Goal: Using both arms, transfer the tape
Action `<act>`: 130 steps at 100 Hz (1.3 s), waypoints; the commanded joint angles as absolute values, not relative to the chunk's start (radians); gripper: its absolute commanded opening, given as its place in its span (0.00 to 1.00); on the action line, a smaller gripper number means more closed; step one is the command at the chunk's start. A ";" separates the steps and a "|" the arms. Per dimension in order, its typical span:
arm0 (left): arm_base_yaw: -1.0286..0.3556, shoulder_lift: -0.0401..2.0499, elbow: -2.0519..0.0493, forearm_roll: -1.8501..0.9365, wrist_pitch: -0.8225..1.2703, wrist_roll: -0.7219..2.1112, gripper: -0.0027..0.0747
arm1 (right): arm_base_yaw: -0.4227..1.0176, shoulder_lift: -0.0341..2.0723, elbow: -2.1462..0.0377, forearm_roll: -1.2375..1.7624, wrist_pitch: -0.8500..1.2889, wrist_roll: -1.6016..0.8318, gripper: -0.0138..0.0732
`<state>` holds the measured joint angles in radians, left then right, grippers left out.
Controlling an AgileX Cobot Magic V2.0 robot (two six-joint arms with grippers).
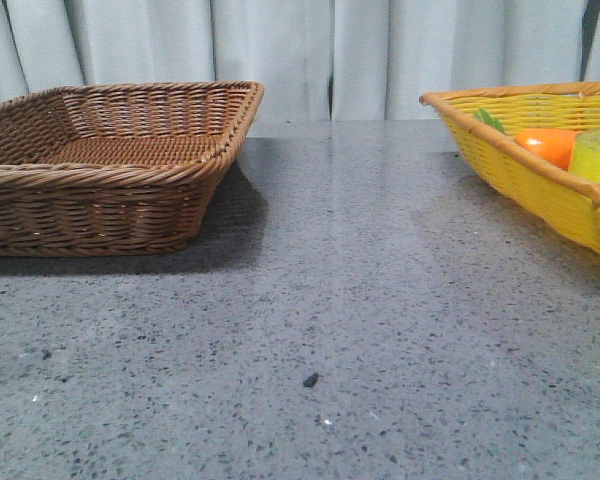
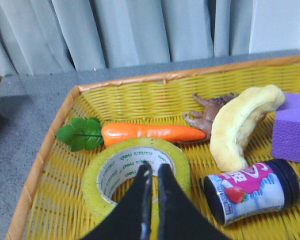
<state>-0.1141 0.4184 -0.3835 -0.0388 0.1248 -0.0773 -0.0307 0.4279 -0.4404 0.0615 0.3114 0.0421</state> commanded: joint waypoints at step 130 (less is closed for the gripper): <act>-0.110 0.432 -0.420 -0.060 0.036 -0.085 0.01 | 0.151 1.474 -1.157 0.074 0.899 -0.027 0.17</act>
<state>-0.1141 0.4205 -0.3835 -0.0499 0.1218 -0.0773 0.1517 1.5036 -1.1255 0.0846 0.9079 -0.0134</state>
